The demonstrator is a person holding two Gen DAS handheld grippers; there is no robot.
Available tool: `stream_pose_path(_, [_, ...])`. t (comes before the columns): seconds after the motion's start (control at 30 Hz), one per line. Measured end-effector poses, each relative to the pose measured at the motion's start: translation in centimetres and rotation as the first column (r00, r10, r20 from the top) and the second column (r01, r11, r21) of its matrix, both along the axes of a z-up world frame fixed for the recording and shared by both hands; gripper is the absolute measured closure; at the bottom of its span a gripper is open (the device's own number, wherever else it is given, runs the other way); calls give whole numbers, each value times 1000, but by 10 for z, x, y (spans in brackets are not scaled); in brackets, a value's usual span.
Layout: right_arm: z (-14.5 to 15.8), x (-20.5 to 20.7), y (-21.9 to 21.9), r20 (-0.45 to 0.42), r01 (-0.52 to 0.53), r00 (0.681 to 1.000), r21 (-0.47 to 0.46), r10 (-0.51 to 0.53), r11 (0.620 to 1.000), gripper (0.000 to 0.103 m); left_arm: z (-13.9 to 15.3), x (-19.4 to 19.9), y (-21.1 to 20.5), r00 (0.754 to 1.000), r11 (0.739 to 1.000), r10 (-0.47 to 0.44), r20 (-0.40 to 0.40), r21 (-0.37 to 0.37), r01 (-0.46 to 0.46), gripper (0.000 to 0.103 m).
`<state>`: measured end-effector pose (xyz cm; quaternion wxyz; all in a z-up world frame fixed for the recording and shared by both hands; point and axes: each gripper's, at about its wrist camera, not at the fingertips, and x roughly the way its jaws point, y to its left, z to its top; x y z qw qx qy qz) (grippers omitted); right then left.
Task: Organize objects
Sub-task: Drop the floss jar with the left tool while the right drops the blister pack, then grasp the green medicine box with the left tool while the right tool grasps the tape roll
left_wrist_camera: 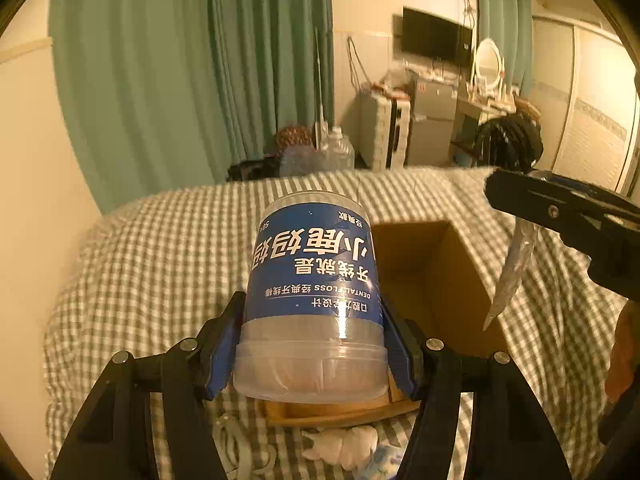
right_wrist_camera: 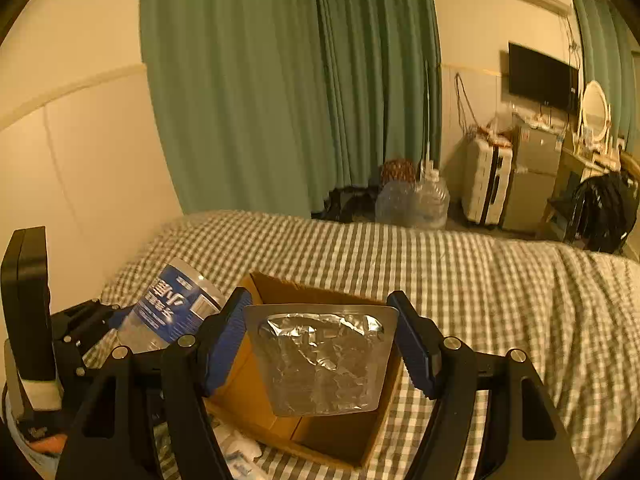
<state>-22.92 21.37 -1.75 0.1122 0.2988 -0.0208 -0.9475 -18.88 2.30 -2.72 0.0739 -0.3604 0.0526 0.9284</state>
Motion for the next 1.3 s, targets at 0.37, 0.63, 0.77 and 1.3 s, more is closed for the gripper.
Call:
stream_pose_path(0.37, [-37,-11,12,89,-10,996,-32,13,999,19,-50,-18,21,995,1000,-27,96,-13,28,35])
stream_pose_path(0.63, [21,36,30,-10,13,1000,-19,-13,1000,8,5,18,16,999,998,35,-13,-60,-35,5])
stream_pose_path(0.77, [60,73,41,-56,30,998,-14,-30,999,8,43,53,13,995,995,69,-74,-67,-74,0])
stream_pose_path(1.3, [65,238,74,-63,33,998,164,-23,986,4,49,206,27,979,983,173,-110,-50,-179,0])
